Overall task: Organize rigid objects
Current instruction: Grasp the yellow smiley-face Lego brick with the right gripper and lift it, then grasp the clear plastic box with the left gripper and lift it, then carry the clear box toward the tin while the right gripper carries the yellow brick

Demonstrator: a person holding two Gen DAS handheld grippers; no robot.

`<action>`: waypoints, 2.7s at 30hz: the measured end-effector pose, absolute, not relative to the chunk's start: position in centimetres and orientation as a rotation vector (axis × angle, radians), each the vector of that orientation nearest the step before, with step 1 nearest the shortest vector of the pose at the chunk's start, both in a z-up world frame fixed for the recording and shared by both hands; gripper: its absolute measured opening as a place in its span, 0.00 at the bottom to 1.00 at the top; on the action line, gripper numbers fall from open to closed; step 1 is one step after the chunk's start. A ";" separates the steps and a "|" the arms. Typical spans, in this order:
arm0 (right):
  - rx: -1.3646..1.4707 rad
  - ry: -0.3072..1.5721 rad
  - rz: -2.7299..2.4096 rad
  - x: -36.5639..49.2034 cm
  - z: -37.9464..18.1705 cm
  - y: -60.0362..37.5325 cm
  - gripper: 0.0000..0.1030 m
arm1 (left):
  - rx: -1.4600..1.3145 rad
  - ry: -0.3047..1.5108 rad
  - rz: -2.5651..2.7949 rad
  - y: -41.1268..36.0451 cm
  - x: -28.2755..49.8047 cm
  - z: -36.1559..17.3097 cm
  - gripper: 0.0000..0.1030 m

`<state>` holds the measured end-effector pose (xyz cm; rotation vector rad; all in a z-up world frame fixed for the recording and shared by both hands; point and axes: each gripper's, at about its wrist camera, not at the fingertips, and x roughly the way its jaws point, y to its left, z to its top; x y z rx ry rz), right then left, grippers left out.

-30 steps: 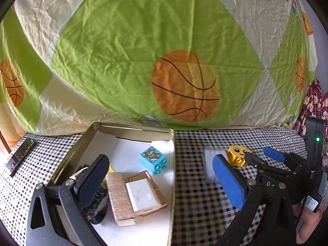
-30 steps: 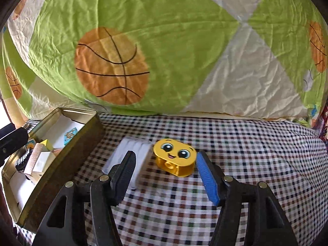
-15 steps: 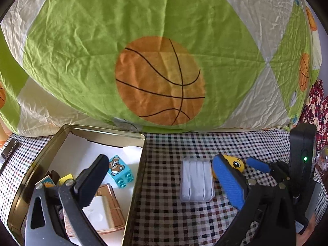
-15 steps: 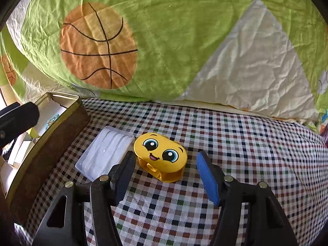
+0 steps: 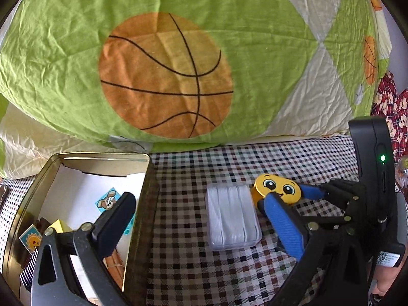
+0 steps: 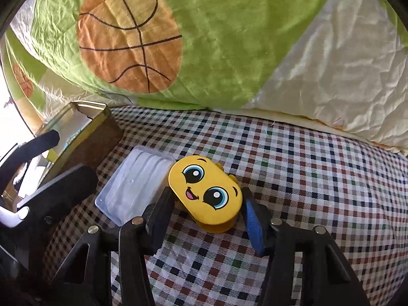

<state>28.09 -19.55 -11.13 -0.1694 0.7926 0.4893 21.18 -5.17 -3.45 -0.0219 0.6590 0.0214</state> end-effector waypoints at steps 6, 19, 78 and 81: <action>-0.145 0.804 0.326 27.7 -11.4 -21.6 0.52 | -0.005 0.645 -0.009 -5.5 20.6 -3.1 0.99; -0.042 0.832 0.237 27.7 -11.8 -24.7 0.52 | 0.061 0.755 -0.082 -8.6 22.4 -5.2 0.85; -0.007 0.530 0.223 22.5 -8.2 -25.8 0.51 | 0.001 0.616 -0.004 -7.0 21.0 -4.8 0.53; -0.011 0.509 0.217 22.1 -8.0 -25.8 0.51 | 0.005 0.598 0.001 -7.0 20.8 -4.6 0.53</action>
